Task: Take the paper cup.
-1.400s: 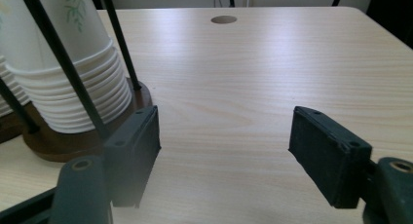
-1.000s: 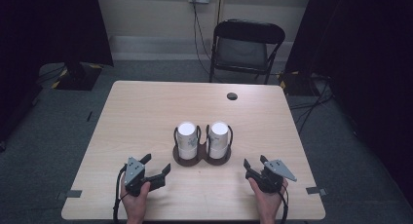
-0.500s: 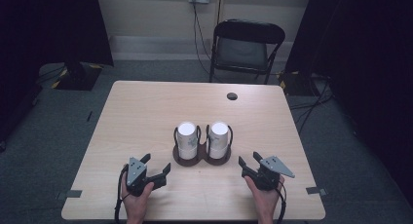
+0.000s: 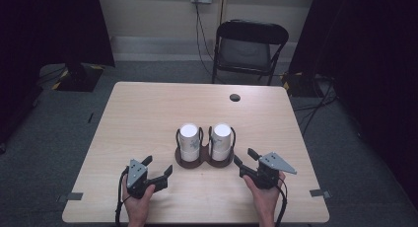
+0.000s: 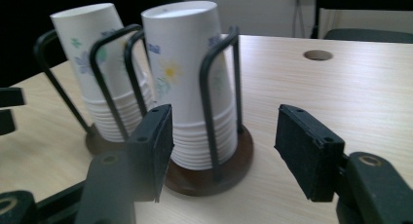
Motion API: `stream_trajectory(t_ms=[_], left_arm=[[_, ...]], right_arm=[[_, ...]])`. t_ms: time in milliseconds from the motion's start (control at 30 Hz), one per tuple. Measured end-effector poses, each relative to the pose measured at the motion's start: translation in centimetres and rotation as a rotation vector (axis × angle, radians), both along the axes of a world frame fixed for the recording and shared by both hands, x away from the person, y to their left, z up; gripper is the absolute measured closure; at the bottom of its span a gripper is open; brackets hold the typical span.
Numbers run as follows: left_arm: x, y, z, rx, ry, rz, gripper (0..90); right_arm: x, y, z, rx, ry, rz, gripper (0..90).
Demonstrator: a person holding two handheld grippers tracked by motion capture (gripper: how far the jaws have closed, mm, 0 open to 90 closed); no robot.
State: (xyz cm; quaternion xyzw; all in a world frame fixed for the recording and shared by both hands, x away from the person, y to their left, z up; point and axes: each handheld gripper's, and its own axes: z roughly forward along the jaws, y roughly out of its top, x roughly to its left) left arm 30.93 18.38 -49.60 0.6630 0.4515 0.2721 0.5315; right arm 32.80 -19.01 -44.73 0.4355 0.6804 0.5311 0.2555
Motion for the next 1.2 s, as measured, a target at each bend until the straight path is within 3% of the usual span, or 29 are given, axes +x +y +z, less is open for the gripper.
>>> stream_trajectory(t_ms=[267, 733, 967, 1200], left_arm=[[0.0, 0.0, 0.0, -0.016, -0.001, -0.001, 15.8], [0.0, 0.2, 0.0, -0.014, -0.003, -0.006, 15.8], [0.0, 0.2, 0.0, -0.017, -0.003, -0.006, 15.8], [0.0, 0.2, 0.0, -0.019, -0.003, -0.005, 15.8]], right_arm=[[0.7, 0.4, 1.5, -0.007, -0.031, 0.012, 35.2], [3.2, 2.7, 4.5, -0.059, -0.086, 0.093, 38.6], [4.7, 3.9, 5.1, -0.081, -0.092, 0.12, 38.4], [6.1, 4.4, 4.8, -0.077, -0.071, 0.136, 35.2]])
